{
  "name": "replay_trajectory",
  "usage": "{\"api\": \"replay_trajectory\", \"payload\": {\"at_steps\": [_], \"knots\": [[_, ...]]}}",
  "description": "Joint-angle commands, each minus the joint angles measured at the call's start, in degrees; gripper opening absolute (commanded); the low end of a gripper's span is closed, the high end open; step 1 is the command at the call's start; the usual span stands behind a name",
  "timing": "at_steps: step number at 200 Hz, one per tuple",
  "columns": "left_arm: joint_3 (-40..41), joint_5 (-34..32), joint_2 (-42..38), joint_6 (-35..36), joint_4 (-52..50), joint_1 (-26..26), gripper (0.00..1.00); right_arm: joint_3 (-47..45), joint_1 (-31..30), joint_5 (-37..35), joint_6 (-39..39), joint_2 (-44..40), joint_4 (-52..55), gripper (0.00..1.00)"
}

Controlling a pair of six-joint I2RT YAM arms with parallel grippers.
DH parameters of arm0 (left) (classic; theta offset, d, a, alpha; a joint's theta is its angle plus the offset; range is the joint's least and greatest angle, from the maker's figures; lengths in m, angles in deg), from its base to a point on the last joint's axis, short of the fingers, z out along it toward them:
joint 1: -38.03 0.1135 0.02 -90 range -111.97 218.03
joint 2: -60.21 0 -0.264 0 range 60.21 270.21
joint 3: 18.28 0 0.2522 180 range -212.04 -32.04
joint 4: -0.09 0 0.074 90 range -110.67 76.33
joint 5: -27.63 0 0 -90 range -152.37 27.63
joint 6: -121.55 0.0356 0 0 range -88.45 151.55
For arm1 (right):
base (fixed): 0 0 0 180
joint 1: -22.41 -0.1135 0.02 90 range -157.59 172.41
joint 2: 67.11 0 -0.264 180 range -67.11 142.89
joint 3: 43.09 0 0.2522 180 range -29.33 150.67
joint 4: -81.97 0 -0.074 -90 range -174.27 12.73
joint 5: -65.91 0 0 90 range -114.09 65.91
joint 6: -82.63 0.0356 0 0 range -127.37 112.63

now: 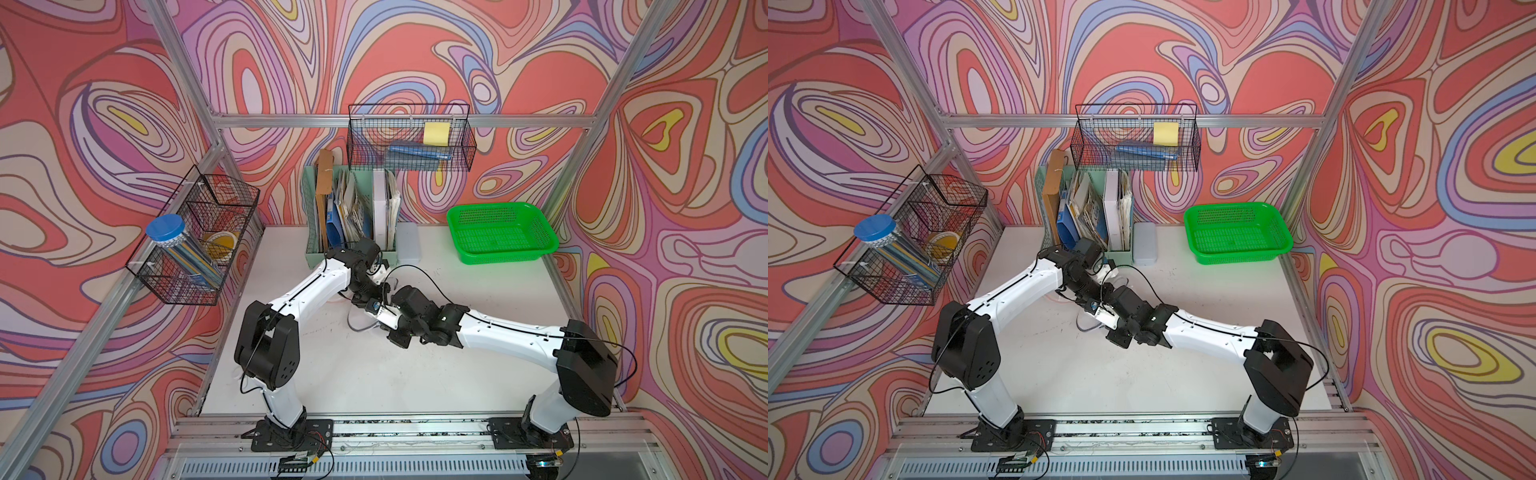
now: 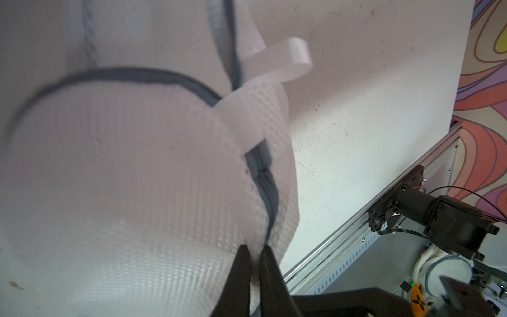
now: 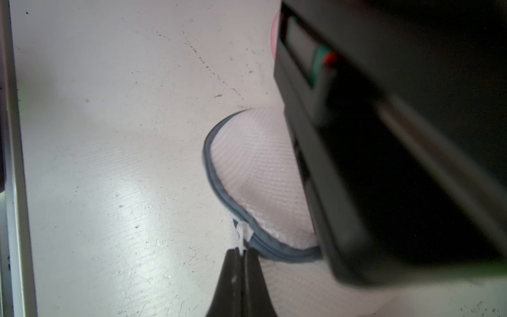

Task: Turn the laundry bag inside out
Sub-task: Zip the zipper on the laundry bag.

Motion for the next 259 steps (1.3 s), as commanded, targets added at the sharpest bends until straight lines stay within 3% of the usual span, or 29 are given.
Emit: {"api": "replay_trajectory", "payload": {"at_steps": [1,41,84,151,190,216,259], "knots": [[-2.5,-1.5,0.8,-0.6,-2.3,-0.1,0.00,-0.2,0.2,-0.1,0.0,-1.2,0.4,0.00],[-6.3,-1.1,2.3,-5.6,-2.7,1.3,0.00,-0.6,0.2,-0.3,-1.0,-2.9,1.2,0.00],[-9.9,5.4,7.0,-15.6,-2.2,7.0,0.00,-2.3,0.1,2.0,-1.6,-4.1,3.4,0.00],[-27.6,5.6,19.6,-19.9,-9.1,11.4,0.00,-3.3,-3.8,2.4,-2.9,-2.6,6.0,0.00],[-29.9,10.4,23.3,-21.6,-7.1,13.4,0.00,-2.0,-4.3,2.2,-1.6,-1.3,6.3,0.00],[-24.0,11.1,17.7,-18.7,-3.3,13.4,0.43,0.8,-3.2,1.5,0.5,-0.7,5.4,0.00],[-7.1,11.2,3.7,-13.3,3.7,13.2,0.53,4.7,-0.8,3.5,1.0,0.7,5.8,0.00]]}}
